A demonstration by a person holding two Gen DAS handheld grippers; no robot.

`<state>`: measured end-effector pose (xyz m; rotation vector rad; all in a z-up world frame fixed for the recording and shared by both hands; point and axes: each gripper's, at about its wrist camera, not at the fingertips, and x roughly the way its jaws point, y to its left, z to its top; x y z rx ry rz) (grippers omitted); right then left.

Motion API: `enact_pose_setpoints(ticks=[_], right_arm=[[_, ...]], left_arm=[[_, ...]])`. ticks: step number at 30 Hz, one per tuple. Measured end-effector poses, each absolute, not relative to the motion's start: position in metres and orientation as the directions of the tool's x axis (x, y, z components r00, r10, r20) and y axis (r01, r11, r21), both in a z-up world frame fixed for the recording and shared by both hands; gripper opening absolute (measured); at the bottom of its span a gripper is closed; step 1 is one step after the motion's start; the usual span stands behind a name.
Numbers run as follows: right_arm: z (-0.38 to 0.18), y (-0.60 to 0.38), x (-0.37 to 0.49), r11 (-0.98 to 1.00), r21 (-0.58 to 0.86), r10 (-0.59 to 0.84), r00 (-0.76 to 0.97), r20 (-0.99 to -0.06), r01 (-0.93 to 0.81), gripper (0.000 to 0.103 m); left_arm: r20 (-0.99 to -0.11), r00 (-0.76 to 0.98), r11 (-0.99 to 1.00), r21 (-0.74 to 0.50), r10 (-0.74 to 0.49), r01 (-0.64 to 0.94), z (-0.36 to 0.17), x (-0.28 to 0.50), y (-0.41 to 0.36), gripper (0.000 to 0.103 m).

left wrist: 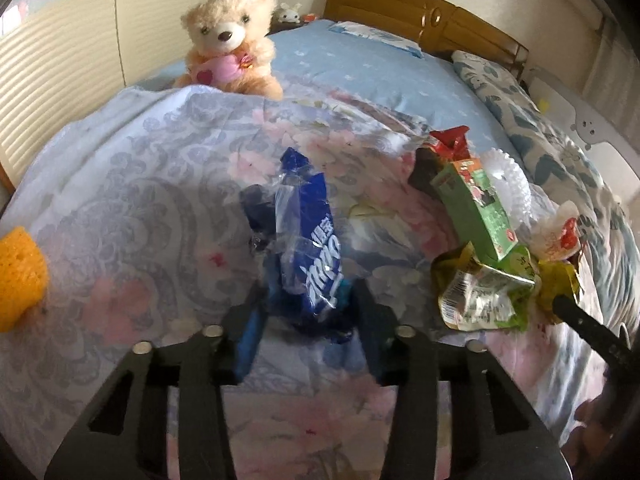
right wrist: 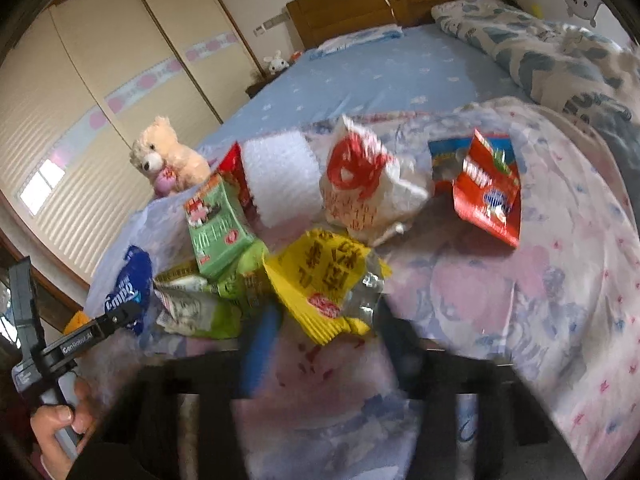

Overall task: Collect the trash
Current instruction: 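Grasp the blue snack bag with the left gripper while the right grasps the yellow snack bag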

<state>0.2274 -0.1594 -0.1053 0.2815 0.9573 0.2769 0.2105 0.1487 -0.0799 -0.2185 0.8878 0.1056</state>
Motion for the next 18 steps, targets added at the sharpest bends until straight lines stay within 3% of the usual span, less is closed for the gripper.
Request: enact_pose_setpoints(ticks=[2, 4, 18], right_arm=[[-0.102, -0.16, 0.222, 0.929, 0.352, 0.356, 0.554, -0.752, -0.119, 0.022], [-0.099, -0.16, 0.217, 0.926, 0.356, 0.364, 0.556, -0.747, -0.127, 0.017], [-0.066, -0.18, 0.16, 0.913, 0.374, 0.394, 0.587, -0.708, -0.163, 0.015]], left_arm=[[-0.774, 0.633, 0.973, -0.155, -0.012, -0.17, -0.077, 0.205, 0.146, 0.032], [-0.768, 0.639, 0.975, -0.159, -0.023, -0.157, -0.075, 0.198, 0.142, 0.03], [-0.734, 0.662, 0.981, -0.195, -0.15, 0.006, -0.052, 0.138, 0.077, 0.029]])
